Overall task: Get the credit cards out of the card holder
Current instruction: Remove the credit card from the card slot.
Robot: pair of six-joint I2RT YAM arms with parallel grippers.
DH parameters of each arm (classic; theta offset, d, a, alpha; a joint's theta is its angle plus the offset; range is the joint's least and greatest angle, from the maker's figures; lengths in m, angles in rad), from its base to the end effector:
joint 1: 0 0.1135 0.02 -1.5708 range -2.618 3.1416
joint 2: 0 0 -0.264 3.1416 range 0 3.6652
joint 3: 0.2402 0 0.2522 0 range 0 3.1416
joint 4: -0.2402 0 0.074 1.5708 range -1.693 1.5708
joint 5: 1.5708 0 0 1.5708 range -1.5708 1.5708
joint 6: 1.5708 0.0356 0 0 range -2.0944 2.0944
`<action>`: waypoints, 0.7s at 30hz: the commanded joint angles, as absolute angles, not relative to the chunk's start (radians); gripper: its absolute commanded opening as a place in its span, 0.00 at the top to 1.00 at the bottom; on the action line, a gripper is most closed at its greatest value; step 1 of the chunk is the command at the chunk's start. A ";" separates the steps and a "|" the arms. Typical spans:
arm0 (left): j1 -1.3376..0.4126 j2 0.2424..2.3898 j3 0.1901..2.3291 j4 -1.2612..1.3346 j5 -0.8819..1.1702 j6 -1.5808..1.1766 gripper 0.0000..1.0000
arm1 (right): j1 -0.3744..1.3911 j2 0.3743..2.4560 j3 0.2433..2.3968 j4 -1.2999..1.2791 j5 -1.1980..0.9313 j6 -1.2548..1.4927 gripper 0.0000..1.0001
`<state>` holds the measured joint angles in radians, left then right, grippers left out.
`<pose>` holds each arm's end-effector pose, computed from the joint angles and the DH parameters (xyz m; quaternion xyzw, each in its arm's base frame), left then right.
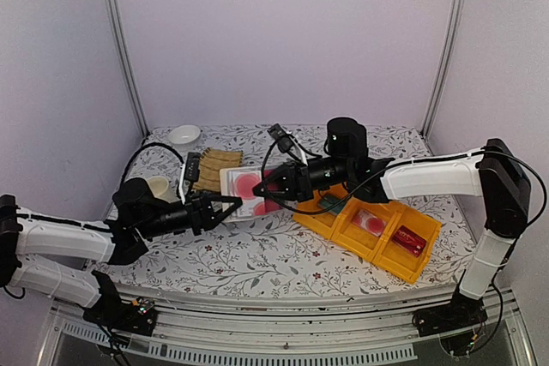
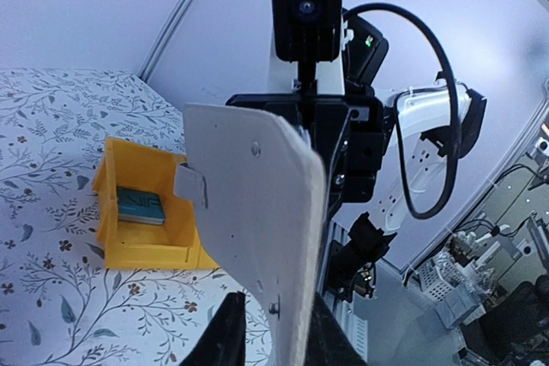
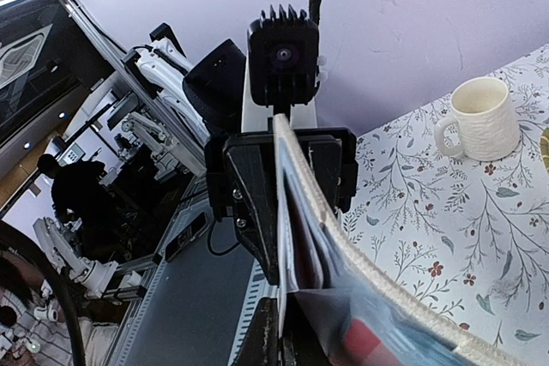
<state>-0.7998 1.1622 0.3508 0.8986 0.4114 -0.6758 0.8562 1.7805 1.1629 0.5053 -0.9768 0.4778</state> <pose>0.1525 -0.1774 0.2287 0.1913 0.6508 -0.5876 0.4412 0.2416 0.3235 0.2683 -0.4309 0.5879 0.6389 0.2459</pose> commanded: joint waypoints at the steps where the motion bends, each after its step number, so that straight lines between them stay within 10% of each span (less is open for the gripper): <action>1: -0.760 1.197 0.277 0.899 0.359 -0.734 0.71 | 0.837 1.813 1.146 0.470 -0.964 0.484 0.98; 13: -0.724 1.304 0.207 0.926 0.385 -0.710 0.64 | 0.838 2.075 1.242 0.504 -1.006 0.539 0.98; 21: -0.631 1.550 0.204 1.115 0.541 -0.788 0.99 | 0.835 2.161 1.271 0.505 -1.008 0.563 0.97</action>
